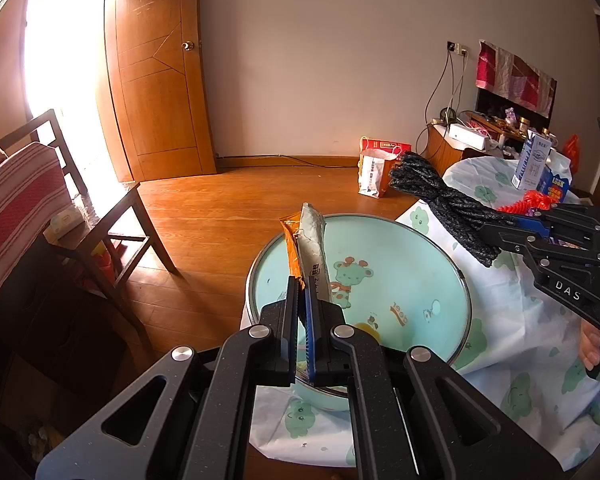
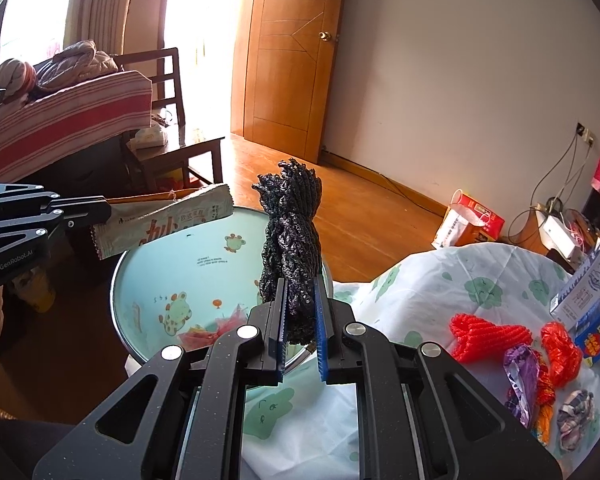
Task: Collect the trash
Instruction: 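Open both tools to drop the rope and strip into the blue bin, then grasp the purple foil wrapper with the left tool while the right tool grasps the clear plastic bag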
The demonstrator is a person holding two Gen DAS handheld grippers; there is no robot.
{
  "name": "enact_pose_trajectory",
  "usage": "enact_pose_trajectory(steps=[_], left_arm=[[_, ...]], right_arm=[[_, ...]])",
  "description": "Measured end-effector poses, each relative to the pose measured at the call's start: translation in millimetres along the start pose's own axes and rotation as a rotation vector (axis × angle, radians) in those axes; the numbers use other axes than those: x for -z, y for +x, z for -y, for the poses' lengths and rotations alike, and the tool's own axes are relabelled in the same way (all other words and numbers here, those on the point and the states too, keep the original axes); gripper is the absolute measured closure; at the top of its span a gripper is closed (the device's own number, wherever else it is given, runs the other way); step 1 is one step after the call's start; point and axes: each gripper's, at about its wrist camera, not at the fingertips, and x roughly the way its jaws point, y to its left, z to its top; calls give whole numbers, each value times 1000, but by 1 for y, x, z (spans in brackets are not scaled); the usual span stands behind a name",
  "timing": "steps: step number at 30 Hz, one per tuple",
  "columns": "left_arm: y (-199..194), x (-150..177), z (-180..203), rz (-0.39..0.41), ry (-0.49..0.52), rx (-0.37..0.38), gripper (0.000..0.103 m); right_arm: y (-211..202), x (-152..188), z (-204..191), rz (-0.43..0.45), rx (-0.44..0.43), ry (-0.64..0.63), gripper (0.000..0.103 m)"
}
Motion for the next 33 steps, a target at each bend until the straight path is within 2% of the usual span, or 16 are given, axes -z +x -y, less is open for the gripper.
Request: enact_pose_trajectory(steps=[6, 8, 10, 11, 12, 13, 14, 15, 17, 19, 21, 23, 26, 33], left_arm=[[1, 0, 3, 1, 4, 7, 100], [1, 1, 4, 1, 7, 5, 96], [2, 2, 5, 1, 4, 3, 95], [2, 3, 5, 2, 3, 1, 87], [2, 3, 5, 4, 2, -3, 81], [2, 4, 5, 7, 0, -10, 68], [1, 4, 6, 13, -5, -18, 59], [1, 4, 5, 15, -7, -19, 56], [0, 4, 5, 20, -14, -33, 38], [-1, 4, 6, 29, -19, -46, 30], [-2, 5, 7, 30, -17, -47, 28], [-2, 6, 9, 36, -17, -58, 15], [-1, 7, 12, 28, -18, -55, 7], [11, 15, 22, -29, -21, 11, 6]], right_arm=[[2, -1, -3, 0, -6, 1, 90], [3, -1, -3, -1, -8, 1, 90], [5, 0, -5, -9, -11, -3, 82], [5, 1, -5, -7, -5, -4, 73], [5, 2, -4, -7, -4, -2, 70], [5, 2, -4, -9, -6, 2, 70], [5, 3, -4, -10, -6, 6, 68], [5, 4, -4, -9, -2, 9, 65], [3, 6, -2, -8, 2, 16, 64], [1, 8, 0, -7, 5, 26, 60], [-2, 10, 2, -4, 13, 34, 55], [-5, 13, 4, -4, 26, 37, 50], [-10, 16, 7, -3, 39, 39, 47], [-35, 30, 23, -1, 110, 66, 43]])
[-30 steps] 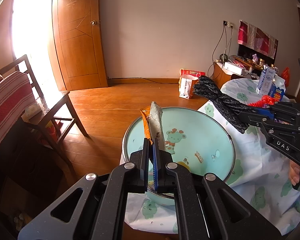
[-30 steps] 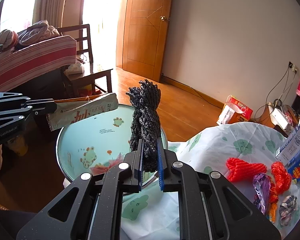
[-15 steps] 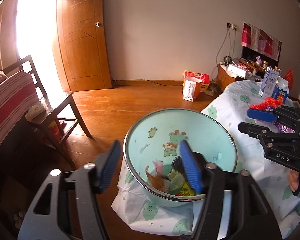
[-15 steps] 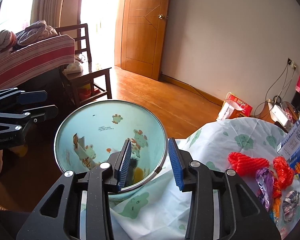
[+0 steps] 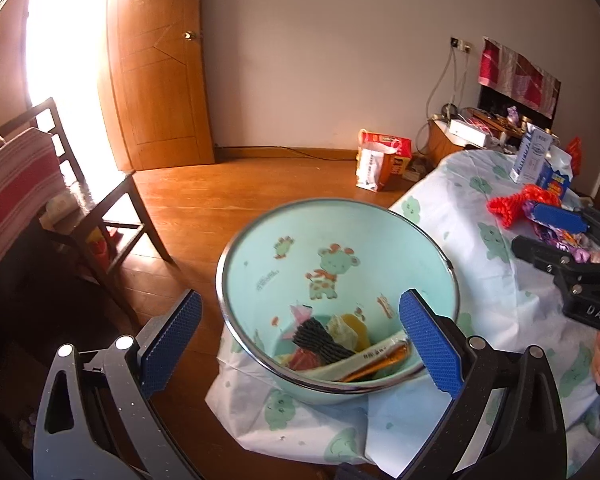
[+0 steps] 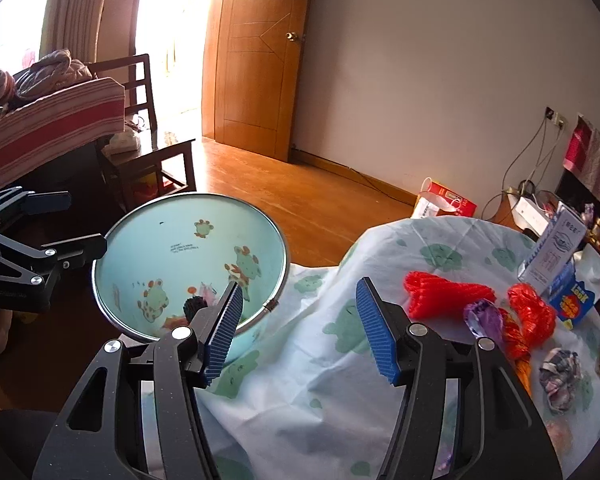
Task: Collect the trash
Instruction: 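Grasp the purple foil wrapper with the left tool while the right tool grasps the clear plastic bag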
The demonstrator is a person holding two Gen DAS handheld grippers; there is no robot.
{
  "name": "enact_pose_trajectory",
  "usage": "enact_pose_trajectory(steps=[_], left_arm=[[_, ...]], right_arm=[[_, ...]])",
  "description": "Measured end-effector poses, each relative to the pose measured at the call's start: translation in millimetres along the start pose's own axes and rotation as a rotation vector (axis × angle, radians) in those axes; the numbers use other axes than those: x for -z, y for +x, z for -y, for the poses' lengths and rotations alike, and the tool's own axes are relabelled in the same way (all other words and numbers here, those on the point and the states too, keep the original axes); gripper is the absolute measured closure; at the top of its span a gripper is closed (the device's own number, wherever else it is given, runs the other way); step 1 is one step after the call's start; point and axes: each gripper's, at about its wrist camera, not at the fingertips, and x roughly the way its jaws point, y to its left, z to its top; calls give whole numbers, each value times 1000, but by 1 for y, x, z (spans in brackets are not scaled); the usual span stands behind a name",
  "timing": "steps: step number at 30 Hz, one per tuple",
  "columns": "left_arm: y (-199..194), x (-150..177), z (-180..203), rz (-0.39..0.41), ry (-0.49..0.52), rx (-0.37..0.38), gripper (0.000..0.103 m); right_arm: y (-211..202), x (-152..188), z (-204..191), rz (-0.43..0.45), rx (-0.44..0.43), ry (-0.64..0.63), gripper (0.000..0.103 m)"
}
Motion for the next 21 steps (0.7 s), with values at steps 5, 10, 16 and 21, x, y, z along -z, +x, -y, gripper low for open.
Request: enact_pose_trajectory(steps=[5, 10, 16, 21], left_arm=[[6, 6, 16, -18, 26, 23, 6], [13, 10, 35, -35, 55, 41, 6], [23, 9, 70, -42, 99, 74, 6], [29, 5, 94, -34, 128, 99, 6]], right_arm=[[-28, 20, 29, -8, 110, 38, 34], [-57, 55, 79, -47, 263, 133, 34], [-70, 102, 128, -145, 364, 223, 23], [-96, 141, 171, -203, 462, 279, 23]])
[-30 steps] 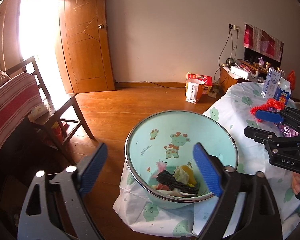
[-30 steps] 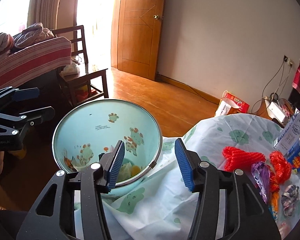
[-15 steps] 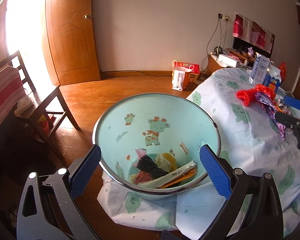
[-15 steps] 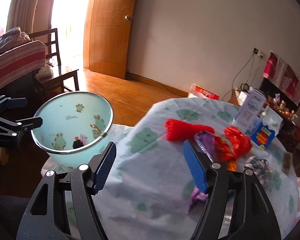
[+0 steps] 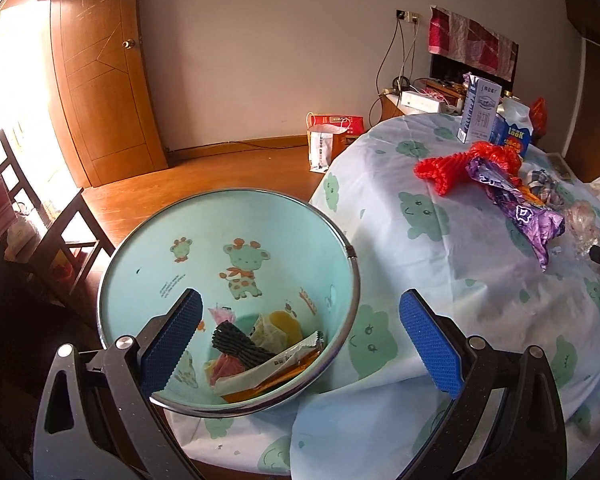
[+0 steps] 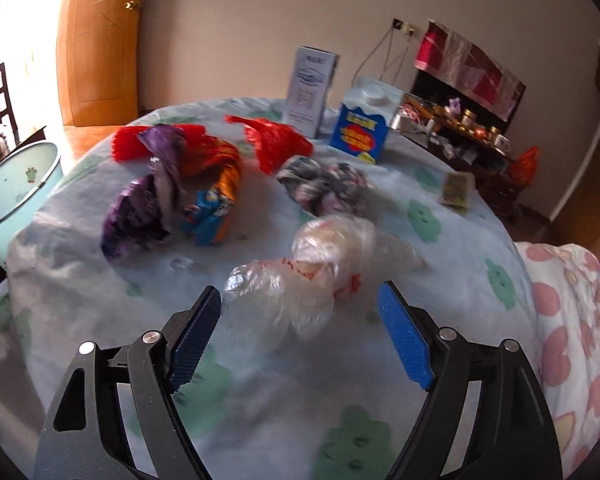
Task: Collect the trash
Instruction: 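Grasp the purple foil wrapper with the left tool while the right tool grasps the clear plastic bag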
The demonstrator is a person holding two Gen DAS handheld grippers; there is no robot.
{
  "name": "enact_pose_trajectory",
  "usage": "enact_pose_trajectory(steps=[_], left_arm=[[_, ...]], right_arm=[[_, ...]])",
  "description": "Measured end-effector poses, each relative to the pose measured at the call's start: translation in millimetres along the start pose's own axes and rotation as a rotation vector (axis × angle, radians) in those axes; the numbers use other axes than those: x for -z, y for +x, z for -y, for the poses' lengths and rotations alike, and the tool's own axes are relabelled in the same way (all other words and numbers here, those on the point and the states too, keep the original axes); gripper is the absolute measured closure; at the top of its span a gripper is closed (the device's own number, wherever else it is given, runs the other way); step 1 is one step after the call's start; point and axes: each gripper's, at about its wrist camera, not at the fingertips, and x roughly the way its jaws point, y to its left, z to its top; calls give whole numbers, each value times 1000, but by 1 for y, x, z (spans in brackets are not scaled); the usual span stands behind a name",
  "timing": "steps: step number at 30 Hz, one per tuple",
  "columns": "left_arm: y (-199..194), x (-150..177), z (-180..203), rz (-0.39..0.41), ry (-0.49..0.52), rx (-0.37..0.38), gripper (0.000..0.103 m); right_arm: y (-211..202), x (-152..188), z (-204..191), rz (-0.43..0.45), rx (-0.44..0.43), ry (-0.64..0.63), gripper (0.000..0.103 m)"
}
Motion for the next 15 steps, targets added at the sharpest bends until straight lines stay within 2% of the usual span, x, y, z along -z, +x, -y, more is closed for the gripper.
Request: enact_pose_trajectory(steps=[6, 9, 11, 15], left_arm=[[6, -5, 15, -10, 13, 0, 6], [4, -11, 25, -2, 20, 11, 6], [3, -15, 36, 5, 31, 27, 6], [0, -27, 64, 34, 67, 59, 6]], right_arm=[[-11, 20, 55, -13, 88, 89, 23], [-20, 24, 69, 6, 61, 151, 23], [-24, 25, 71, 31, 14, 189, 23], [-18, 20, 68, 31, -35, 211, 23]])
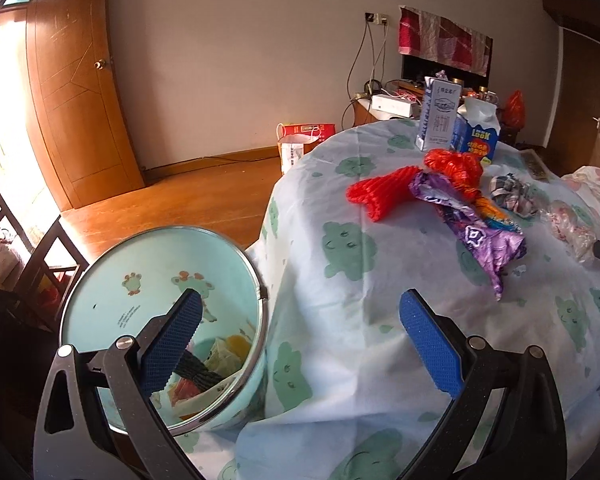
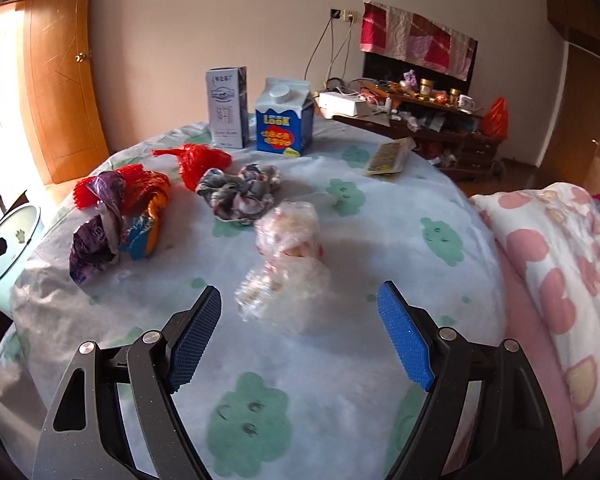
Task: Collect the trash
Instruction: 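Grasp the purple foil wrapper with the left tool while the right tool grasps the clear plastic bag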
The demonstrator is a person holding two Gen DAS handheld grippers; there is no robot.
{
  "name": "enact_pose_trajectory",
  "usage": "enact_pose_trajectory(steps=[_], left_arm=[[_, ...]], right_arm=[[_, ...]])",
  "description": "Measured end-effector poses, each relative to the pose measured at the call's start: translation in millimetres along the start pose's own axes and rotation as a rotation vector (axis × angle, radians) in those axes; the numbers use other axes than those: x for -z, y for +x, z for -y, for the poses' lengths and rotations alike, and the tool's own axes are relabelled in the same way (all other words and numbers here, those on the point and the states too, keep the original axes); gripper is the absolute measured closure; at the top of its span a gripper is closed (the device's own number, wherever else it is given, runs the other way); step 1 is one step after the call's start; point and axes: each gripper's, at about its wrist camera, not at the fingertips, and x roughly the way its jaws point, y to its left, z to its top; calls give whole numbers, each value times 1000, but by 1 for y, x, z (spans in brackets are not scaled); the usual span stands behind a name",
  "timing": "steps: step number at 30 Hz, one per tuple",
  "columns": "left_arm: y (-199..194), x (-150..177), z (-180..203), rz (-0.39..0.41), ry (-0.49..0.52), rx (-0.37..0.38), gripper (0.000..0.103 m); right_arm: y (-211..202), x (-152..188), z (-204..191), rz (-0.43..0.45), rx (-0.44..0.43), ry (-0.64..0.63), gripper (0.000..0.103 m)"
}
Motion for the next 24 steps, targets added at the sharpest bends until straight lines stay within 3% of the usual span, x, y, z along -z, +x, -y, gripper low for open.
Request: enact_pose_trajectory(steps=[4, 5, 9, 11, 20, 21, 23, 24], left_arm=[[6, -12, 29, 7, 21, 46, 6], [7, -15, 39, 11, 34, 59, 6], [9, -25, 77, 27, 81, 111, 6], [11, -29, 93, 28, 99, 128, 6], [40, -32, 139, -32, 155, 130, 8], [44, -31, 139, -45, 157, 133, 11], [49, -28, 138, -77, 167, 158, 33], [51, -26, 136, -96, 168, 173, 38]], right_arm=[[17, -9, -8, -27, -13, 10, 24], [20, -10, -9, -39, -25, 22, 28], [31, -9, 0, -102, -78, 45, 69], [32, -7, 3, -107, -85, 43, 77], [18, 10, 30, -50, -61, 66, 79], [17, 10, 32, -47, -66, 69, 79], [16, 13, 32, -37, -78, 72, 79], [15, 14, 32, -33, -85, 72, 79]])
